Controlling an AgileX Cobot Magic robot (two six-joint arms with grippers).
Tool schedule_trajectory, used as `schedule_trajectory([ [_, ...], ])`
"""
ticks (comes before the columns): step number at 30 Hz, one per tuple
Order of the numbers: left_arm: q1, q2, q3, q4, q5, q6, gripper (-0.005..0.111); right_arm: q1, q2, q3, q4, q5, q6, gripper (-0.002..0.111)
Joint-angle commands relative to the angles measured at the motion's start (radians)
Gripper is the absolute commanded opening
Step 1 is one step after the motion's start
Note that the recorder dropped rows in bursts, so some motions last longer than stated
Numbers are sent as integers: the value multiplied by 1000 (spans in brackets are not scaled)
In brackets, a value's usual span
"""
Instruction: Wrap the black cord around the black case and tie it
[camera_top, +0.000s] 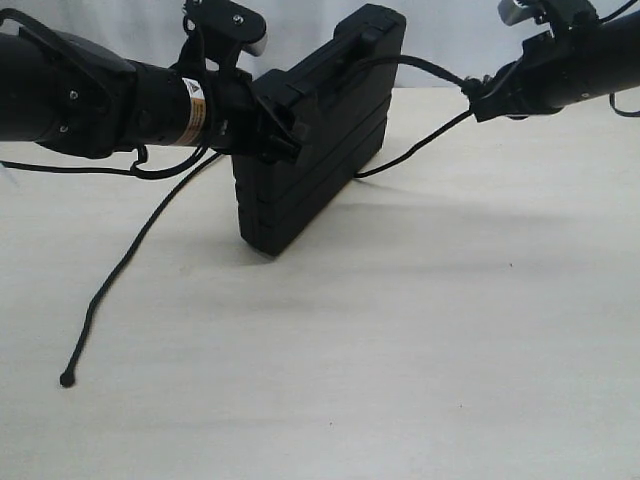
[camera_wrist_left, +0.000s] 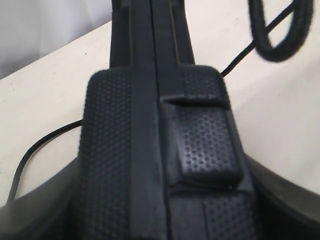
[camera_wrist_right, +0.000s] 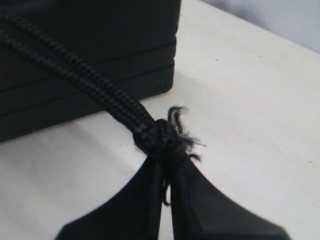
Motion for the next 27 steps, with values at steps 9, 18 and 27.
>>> schedule_trajectory([
  [9,-7,-3,-1,-47,-40,-22,0,17,-11,111,320,-322,-291,4],
  [18,-7,-3,-1,-46,-63,-22,0,84,-9,113,375,-349,-413,4],
  [27,-7,-3,-1,-32,-82,-20,0,90,1,-48,-720,157,138,5],
])
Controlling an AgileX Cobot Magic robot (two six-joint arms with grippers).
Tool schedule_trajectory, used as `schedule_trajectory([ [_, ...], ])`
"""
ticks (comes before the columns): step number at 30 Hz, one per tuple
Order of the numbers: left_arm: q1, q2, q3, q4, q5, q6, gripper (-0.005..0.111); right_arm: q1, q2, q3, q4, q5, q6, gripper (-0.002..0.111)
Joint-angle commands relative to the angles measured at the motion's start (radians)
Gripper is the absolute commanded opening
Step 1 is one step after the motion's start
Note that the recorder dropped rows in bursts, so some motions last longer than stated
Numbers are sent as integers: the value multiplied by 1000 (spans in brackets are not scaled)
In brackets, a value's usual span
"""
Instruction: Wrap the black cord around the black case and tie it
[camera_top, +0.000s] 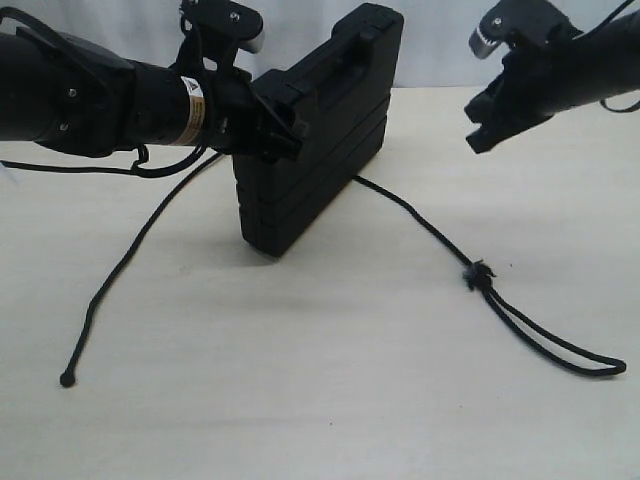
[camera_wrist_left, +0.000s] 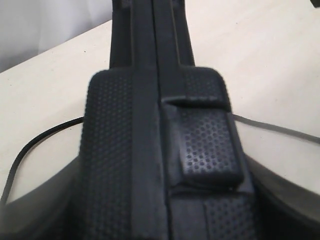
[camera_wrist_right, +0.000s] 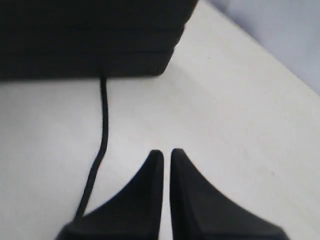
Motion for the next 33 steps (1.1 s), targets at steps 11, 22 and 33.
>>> schedule_trajectory([
  [11,-7,-3,-1,14,-74,8,0,87,17,-51,-734,515,-275,12],
  [22,-7,-3,-1,67,-88,11,0,214,50,98,-862,282,-509,63],
  [33,-7,-3,-1,67,-66,29,0,239,115,138,-900,250,-740,69],
])
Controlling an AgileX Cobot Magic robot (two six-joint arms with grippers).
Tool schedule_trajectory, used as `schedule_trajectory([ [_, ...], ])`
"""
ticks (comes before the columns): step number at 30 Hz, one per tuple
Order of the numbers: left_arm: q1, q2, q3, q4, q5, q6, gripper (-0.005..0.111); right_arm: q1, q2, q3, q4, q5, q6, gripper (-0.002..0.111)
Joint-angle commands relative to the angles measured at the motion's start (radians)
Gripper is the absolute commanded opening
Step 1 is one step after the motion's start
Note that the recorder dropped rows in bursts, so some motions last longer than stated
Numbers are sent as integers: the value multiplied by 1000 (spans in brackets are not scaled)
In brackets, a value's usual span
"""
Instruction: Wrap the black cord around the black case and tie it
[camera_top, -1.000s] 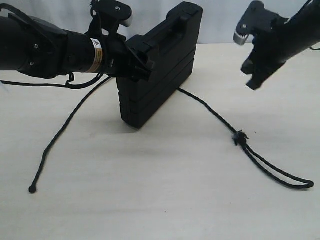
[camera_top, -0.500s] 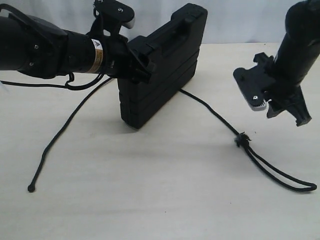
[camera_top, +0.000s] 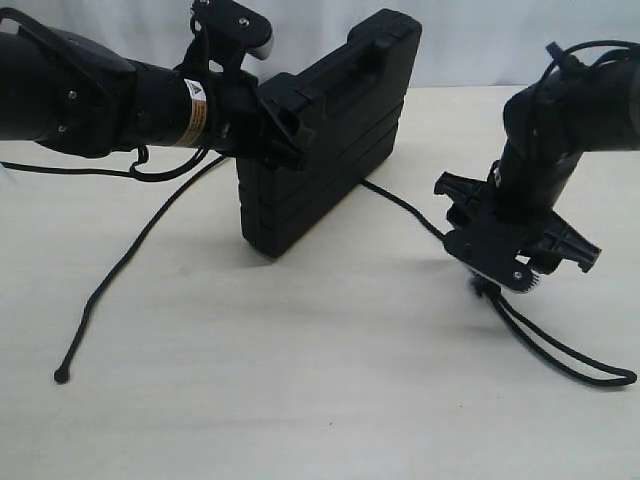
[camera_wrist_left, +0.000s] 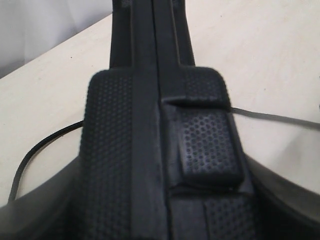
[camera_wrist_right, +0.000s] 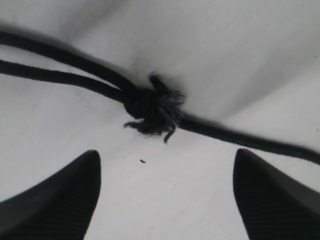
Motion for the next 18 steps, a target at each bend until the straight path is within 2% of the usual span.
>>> schedule_trajectory([
  [1,-7,-3,-1,7,-28,10,0,2,22,22,-11,-29,-75,69],
  [16,-7,-3,-1,7,-21,16,0,24,119,24,-57,-75,-115,65],
  [18,-7,-3,-1,7,-20,16,0,24,126,24,-57,-75,-115,61],
])
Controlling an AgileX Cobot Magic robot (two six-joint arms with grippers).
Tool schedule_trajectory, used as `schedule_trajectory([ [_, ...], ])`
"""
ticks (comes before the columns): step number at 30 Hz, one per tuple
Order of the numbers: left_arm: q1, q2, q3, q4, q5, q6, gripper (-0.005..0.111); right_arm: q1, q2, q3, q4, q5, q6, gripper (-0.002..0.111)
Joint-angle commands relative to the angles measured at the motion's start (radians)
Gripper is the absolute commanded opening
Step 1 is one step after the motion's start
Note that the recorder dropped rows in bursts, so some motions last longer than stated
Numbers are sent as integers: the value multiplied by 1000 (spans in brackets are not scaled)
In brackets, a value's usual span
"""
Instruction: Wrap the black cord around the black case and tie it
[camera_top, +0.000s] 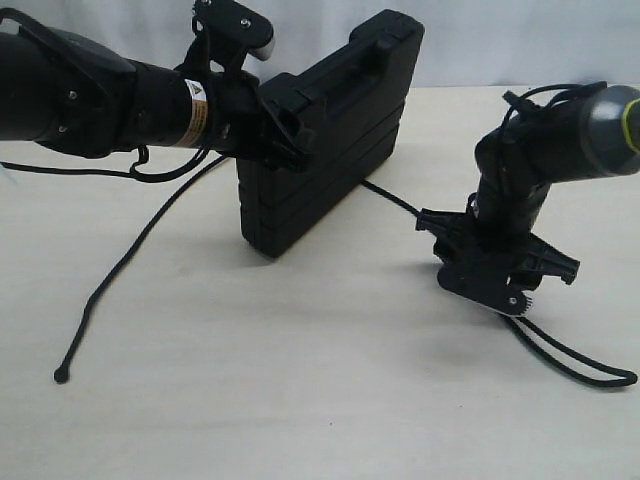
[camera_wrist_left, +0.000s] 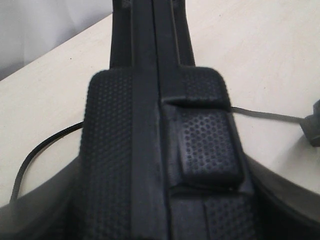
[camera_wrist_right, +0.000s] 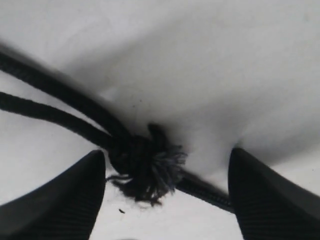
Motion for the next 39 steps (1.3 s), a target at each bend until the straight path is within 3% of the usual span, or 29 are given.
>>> schedule_trajectory([
  [1,-7,-3,-1,7,-20,2,0,1,17,5,-31,-2,-2,56],
  [3,-7,-3,-1,7,-20,2,0,1,34,5,-89,-7,68,46],
  [7,-7,-3,-1,7,-20,2,0,1,53,11,-94,-29,107,40],
  [9,-7,-3,-1,7,-17,2,0,1,53,30,-91,-73,159,27],
  [10,-7,-3,-1,7,-13,2,0,1,53,41,-91,-110,245,11],
  [11,-7,-3,-1,7,-13,2,0,1,53,43,-83,-122,273,4],
  [15,-7,-3,-1,7,-16,2,0,1,53,30,113,-131,370,4],
  [19,-7,-3,-1,7,-6,2,0,1,53,-7,562,-132,555,4],
  [21,-7,-3,-1,7,19,2,0,1,46,-12,659,-146,715,4],
  [24,-7,-3,-1,7,55,2,0,1,15,-12,664,-201,1004,4],
  [27,-7,-3,-1,7,77,2,0,1,-40,-12,664,-206,1121,4],
  [39,-7,-3,-1,7,104,-2,0,-24,-103,-8,670,-248,1370,4],
])
